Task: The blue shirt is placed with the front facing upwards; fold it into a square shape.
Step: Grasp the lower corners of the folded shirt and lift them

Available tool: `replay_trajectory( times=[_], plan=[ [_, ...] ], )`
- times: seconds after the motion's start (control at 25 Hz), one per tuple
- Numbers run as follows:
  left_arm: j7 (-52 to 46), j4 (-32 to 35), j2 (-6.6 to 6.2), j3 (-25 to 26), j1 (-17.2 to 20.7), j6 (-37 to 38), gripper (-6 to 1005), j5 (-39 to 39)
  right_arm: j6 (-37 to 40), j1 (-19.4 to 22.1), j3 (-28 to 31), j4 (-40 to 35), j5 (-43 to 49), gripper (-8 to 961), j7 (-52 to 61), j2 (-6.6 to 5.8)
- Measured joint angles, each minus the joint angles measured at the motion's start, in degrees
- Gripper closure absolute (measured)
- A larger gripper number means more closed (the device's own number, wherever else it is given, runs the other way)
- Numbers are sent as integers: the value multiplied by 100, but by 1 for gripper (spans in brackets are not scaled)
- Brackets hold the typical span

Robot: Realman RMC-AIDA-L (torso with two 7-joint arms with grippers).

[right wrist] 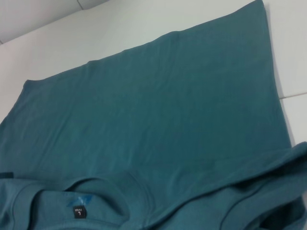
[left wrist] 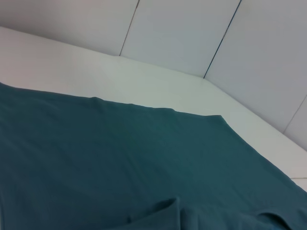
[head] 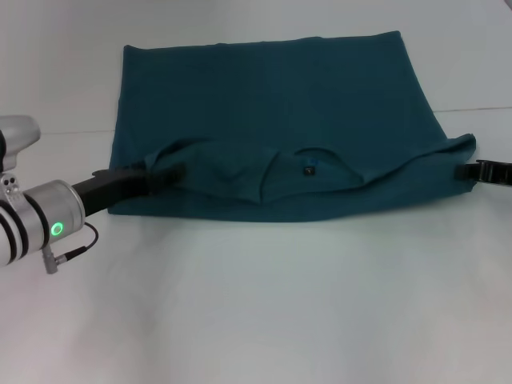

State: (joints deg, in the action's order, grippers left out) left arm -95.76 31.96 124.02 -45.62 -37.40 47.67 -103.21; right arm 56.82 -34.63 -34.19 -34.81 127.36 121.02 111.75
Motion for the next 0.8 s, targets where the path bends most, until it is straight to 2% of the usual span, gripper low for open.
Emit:
replay_trajectory(
  times=[0.4,0.8],
  plan=[
    [32,92,-8,72,170,-581,236,3,-52,1,0,52,0,922,-66,22],
    [53,239,-26,160,437,-546,241,-149,-73,18,0,58,0,922,-71,32]
  ],
)
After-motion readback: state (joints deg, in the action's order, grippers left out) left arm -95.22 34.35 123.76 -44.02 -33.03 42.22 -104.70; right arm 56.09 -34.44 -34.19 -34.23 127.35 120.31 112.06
